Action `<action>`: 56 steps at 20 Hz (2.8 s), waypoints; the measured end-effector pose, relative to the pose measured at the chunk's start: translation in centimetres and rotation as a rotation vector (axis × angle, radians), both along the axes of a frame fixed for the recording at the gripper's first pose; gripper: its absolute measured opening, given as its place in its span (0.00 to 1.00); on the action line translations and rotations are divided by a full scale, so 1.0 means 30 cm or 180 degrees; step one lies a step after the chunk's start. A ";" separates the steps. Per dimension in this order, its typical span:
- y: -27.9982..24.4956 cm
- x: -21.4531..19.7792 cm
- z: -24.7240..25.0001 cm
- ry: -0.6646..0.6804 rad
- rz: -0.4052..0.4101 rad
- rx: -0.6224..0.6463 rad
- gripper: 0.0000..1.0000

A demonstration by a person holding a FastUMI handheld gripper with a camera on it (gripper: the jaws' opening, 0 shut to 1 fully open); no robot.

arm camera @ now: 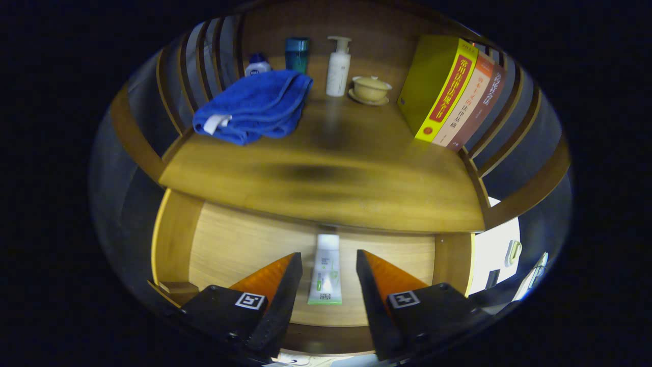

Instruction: Pull open the drawer, take out the items inside it, and place them on the countertop above the cabinet.

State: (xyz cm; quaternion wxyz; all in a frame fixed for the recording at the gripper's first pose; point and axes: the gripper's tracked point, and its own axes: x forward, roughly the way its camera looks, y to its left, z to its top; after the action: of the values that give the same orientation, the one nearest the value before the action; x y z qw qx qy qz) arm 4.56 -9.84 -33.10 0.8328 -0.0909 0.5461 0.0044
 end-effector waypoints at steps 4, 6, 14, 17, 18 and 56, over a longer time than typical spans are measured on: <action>-0.012 -0.053 -0.151 0.0169 -0.0025 -0.0064 0.81; -0.037 -0.062 -0.210 0.0200 -0.0113 -0.0061 0.83; -0.068 -0.051 -0.316 0.0308 -0.0122 -0.0054 0.86; -0.047 -0.080 -0.351 0.0404 -0.0153 0.0070 0.79; -0.042 -0.086 -0.356 0.0425 -0.0186 0.0091 0.75; -0.194 0.584 0.261 -0.0204 -0.0089 -0.0293 0.42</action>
State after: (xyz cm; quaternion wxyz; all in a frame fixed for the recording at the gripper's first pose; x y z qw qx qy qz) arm 22.07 -15.67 -25.27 0.8447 -0.1215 0.5200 -0.0353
